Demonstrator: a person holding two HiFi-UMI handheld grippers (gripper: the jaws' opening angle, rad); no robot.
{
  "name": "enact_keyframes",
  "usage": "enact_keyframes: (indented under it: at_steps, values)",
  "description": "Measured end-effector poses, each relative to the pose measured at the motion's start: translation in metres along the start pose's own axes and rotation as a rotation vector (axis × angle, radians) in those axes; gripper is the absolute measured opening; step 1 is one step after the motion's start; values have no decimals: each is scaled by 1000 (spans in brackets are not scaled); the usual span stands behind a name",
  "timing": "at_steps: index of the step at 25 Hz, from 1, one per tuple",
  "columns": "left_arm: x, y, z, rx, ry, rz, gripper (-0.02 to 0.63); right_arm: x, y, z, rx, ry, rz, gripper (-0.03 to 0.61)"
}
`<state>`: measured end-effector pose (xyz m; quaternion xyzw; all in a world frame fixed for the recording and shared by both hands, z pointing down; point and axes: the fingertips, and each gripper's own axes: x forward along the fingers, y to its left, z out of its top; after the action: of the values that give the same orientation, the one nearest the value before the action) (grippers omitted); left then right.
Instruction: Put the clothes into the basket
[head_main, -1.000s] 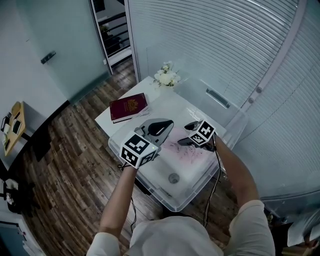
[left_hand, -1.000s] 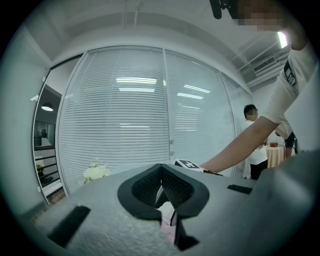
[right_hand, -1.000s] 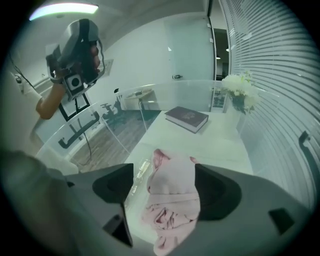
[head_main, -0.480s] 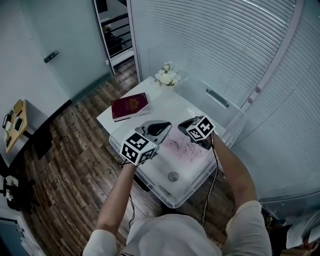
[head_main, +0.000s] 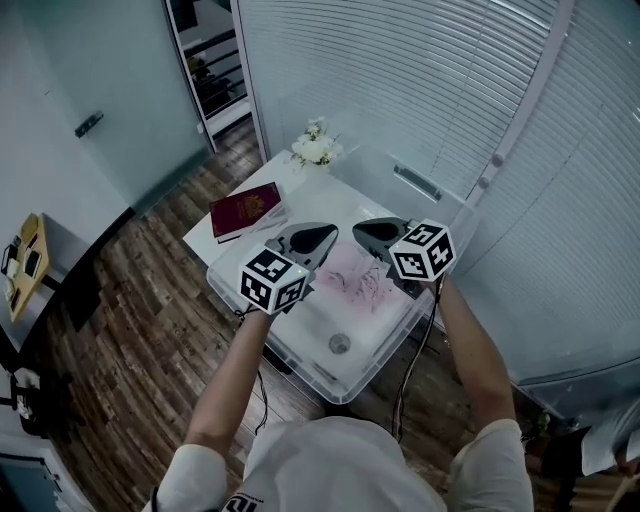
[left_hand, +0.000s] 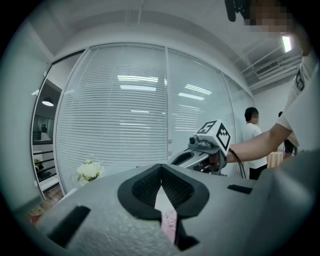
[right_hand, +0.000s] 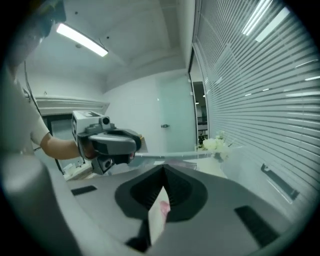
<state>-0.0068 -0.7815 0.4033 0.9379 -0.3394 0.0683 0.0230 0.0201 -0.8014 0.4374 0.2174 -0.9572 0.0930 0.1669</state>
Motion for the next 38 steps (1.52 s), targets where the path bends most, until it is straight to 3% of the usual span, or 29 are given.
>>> enact_keyframes:
  at_steps: [13, 27, 35, 38]
  values:
    - [17, -23, 5, -4, -11, -61, 12, -91, 3, 9, 109, -239, -174, 18]
    - [11, -7, 9, 12, -39, -13, 12, -102, -21, 11, 81, -226, -224, 18]
    - [7, -1, 2, 5, -34, 17, 12, -94, -22, 6, 72, -206, -208, 18]
    - [9, -2, 3, 51, -18, 28, 12, -91, -24, 6, 68, -203, -203, 18]
